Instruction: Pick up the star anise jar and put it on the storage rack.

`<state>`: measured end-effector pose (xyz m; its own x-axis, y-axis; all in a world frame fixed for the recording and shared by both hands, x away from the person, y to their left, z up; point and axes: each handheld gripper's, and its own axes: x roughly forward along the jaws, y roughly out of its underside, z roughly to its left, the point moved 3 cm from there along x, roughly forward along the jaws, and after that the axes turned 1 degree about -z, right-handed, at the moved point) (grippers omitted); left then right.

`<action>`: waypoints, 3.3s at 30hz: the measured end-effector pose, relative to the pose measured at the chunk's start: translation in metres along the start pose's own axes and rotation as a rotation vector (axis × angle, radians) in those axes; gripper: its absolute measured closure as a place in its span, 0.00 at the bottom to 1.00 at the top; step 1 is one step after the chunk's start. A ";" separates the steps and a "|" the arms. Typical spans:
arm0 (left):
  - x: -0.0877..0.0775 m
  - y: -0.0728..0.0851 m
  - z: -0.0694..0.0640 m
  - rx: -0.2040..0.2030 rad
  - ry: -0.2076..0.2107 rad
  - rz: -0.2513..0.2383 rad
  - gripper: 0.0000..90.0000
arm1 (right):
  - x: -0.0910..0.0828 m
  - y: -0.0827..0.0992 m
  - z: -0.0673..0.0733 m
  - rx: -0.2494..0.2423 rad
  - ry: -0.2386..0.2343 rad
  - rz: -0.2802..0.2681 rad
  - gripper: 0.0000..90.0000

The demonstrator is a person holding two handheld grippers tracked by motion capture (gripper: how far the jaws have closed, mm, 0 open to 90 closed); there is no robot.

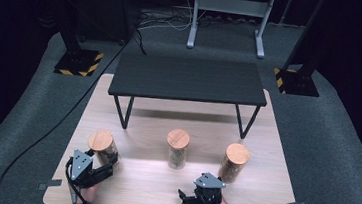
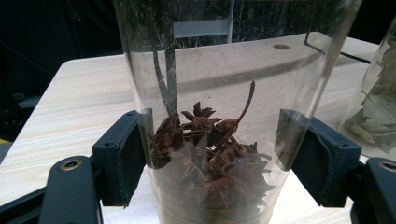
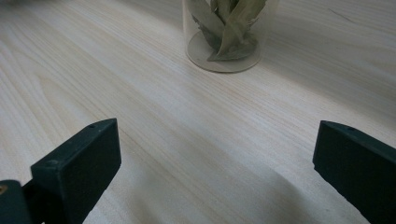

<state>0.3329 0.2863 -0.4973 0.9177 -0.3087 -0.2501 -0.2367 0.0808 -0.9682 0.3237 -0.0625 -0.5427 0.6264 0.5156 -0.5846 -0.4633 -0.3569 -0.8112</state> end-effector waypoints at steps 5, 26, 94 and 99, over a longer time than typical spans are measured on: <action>0.000 -0.002 -0.001 0.001 0.005 0.000 0.28 | 0.000 0.000 0.000 -0.002 0.000 0.000 0.00; 0.004 -0.019 -0.001 0.018 0.021 -0.012 0.28 | 0.000 0.000 0.000 -0.006 0.001 0.003 0.00; 0.023 -0.055 -0.001 0.052 0.050 -0.031 0.28 | 0.000 0.000 0.000 -0.006 -0.002 0.008 0.00; 0.024 -0.057 -0.001 0.053 0.052 -0.034 0.28 | 0.001 0.000 0.001 -0.008 -0.001 0.009 0.00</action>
<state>0.3682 0.2737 -0.4477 0.9067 -0.3608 -0.2186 -0.1875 0.1193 -0.9750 0.3236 -0.0619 -0.5431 0.6220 0.5128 -0.5918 -0.4641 -0.3672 -0.8061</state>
